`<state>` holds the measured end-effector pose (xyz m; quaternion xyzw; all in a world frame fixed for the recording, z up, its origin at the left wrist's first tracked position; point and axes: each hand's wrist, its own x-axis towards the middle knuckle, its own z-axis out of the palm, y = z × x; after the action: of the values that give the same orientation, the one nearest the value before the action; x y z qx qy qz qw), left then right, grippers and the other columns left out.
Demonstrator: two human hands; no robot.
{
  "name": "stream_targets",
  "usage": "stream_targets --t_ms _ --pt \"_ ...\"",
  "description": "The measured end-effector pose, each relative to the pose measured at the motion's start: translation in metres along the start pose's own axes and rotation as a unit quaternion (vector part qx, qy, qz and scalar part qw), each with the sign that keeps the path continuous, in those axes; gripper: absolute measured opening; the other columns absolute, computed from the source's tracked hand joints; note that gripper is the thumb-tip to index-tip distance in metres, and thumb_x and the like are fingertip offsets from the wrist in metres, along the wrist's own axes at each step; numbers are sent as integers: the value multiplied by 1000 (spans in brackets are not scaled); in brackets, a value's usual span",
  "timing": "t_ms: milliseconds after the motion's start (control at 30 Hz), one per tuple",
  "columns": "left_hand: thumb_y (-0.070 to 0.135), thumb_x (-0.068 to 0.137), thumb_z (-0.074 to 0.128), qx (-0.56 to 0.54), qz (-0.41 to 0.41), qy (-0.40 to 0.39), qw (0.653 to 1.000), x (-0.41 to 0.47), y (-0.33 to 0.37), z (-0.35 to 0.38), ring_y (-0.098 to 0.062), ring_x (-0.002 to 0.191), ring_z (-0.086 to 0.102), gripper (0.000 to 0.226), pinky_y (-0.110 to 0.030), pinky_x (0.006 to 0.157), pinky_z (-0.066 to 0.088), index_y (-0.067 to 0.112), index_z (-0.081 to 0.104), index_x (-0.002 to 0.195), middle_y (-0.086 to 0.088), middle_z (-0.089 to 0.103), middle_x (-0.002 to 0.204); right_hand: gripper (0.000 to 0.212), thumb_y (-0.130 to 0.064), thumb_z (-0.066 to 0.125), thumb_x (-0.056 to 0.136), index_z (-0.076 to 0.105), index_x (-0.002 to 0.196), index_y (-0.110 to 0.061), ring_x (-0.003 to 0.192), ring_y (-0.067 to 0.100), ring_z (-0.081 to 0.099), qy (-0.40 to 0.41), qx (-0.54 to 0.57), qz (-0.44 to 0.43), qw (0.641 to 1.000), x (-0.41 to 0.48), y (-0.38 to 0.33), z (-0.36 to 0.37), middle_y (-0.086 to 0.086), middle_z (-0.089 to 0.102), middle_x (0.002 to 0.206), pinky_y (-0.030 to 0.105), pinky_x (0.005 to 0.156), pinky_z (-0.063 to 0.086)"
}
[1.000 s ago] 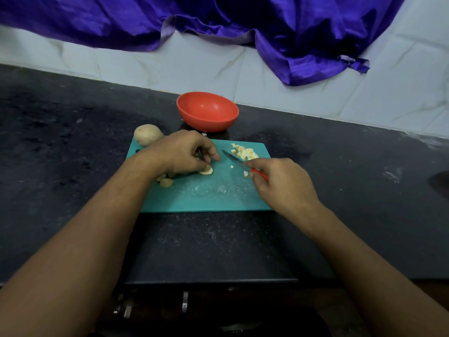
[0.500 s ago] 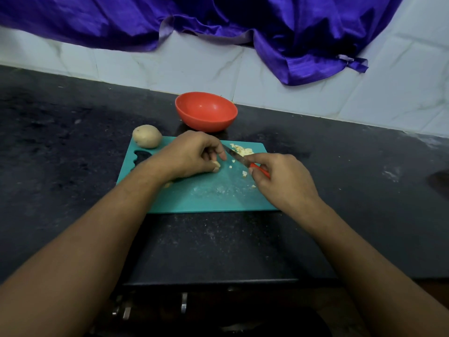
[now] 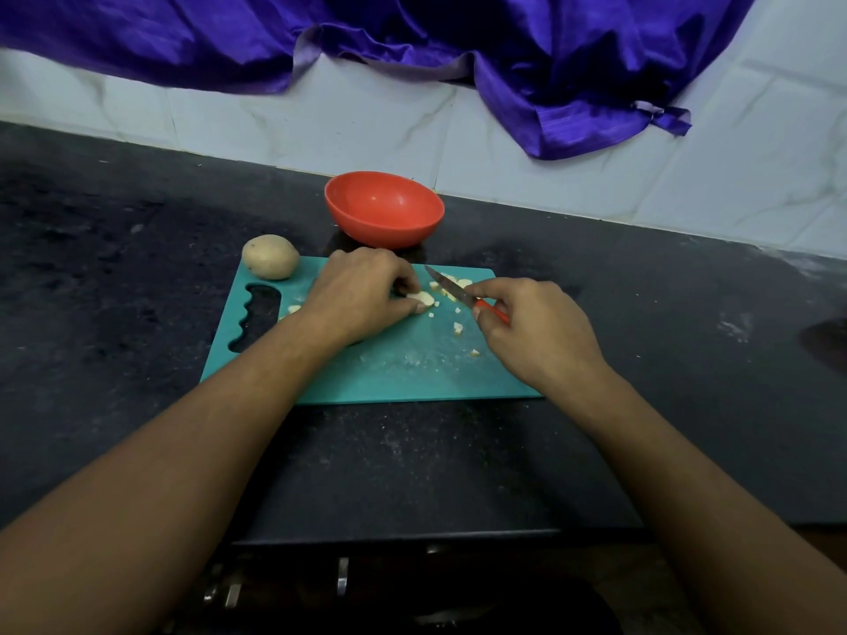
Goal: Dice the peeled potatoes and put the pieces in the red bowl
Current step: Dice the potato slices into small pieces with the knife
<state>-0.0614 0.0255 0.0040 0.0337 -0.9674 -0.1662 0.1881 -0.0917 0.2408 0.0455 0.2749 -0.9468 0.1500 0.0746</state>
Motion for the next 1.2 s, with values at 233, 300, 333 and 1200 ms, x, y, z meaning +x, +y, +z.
stream_targets --t_ms 233,300,333,1200 --pt "51 86 74 12 -6 9 1000 -1 0 2 -12 100 65 22 -39 89 46 35 75 101 16 72 101 39 -31 51 101 60 139 -37 76 16 54 -6 -23 -14 1000 0 -8 2 -3 71 105 31 64 38" --pt "53 85 74 7 -5 9 1000 -1 1 4 -12 100 65 24 -42 91 47 34 74 100 16 72 100 37 -31 52 101 62 137 -36 77 16 55 1 -22 -8 1000 1 -6 1 -4 71 104 31 64 40" --pt "52 86 74 3 -4 12 1000 -1 3 4 -13 100 65 22 -42 91 47 33 73 98 16 72 98 37 -30 52 101 63 136 -36 78 16 56 3 -22 -6 1000 0 -5 1 -4 71 104 31 64 40" --pt "55 89 67 139 -93 19 986 -2 -6 -9 -21 102 60 25 -46 93 41 34 74 100 8 71 96 32 -31 56 99 70 128 -32 79 13 61 53 36 -144 988 -38 28 38 -12 59 96 36 65 51"
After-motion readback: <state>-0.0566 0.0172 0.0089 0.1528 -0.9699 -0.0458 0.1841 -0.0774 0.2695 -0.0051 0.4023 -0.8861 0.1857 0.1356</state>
